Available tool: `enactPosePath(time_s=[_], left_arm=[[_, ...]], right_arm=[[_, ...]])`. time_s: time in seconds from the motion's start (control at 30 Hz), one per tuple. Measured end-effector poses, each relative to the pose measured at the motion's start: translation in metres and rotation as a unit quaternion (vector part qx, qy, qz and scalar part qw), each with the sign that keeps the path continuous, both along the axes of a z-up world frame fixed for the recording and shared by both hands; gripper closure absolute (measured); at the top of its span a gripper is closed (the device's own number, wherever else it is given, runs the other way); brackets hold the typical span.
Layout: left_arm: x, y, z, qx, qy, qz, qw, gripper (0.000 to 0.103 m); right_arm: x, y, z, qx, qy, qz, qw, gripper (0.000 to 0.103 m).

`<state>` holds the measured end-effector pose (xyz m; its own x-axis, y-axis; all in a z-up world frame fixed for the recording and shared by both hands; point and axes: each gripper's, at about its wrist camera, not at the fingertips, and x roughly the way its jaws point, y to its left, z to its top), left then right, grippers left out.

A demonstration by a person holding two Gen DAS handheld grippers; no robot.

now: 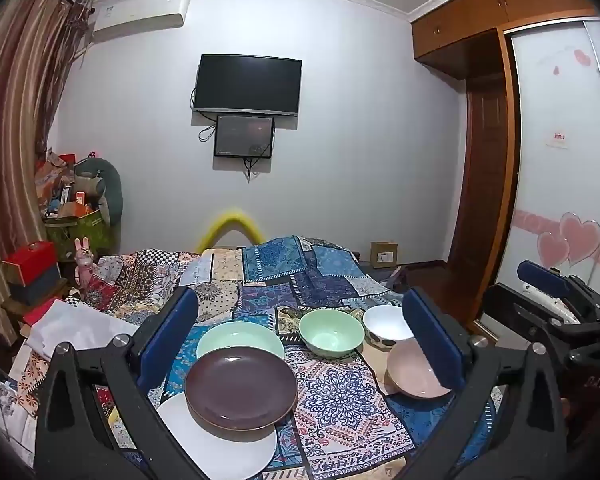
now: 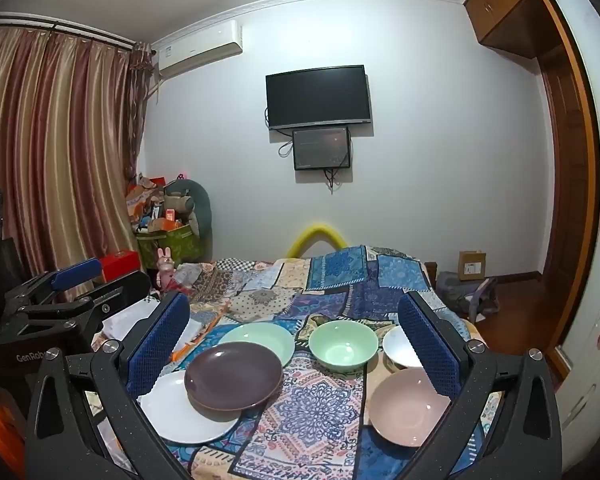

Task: Organize plates and bowls

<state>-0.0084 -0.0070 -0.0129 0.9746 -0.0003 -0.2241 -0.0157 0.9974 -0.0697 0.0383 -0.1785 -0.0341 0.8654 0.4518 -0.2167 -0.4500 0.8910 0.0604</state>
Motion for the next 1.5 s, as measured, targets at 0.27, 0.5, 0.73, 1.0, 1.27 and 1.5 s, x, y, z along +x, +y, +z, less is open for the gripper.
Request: enactPosePath(time_s=[0.27,0.5,0.73,1.0,1.27,1.5], left_arm=[[0.0044,0.0034,0.01,-0.001,0.003,-0.002,1.0,0.0],[0.003,0.0012,0.009,0.001,0.002,-0.001,1.0,0.0],[0.0022,-0.0009,0.0106,0.003,0.001,-0.002,1.0,0.0],[0.0011,-0.0015,0.01,0.005,0.0,-0.003,1.0,0.0],[0.0008,0.0001,0.0105,0.0,0.001,-0.006,1.0,0.0],[0.0012,-0.0005,0.0113,0.002,0.0,-0.005,1.0,0.0]], right_arm=[[-0.0009,-0.0027,0.0032,0.003,0.001,0.001,1.0,0.0],[-0.0012,-0.0027,0.0031,0.002,-0.001,-0.001,1.0,0.0],[-0.0017,-0.0035,0.0039,0.005,-0.002,0.0,1.0,0.0],[-0.002,-0.0043,0.0037,0.006,-0.002,-0.001,1.0,0.0],[-0.0038,-0.0063,0.0037,0.008,-0.004,-0.002,1.0,0.0],[-0.0036,-0.0066,0.0039,0.009,-0.003,-0.001,1.0,0.0]])
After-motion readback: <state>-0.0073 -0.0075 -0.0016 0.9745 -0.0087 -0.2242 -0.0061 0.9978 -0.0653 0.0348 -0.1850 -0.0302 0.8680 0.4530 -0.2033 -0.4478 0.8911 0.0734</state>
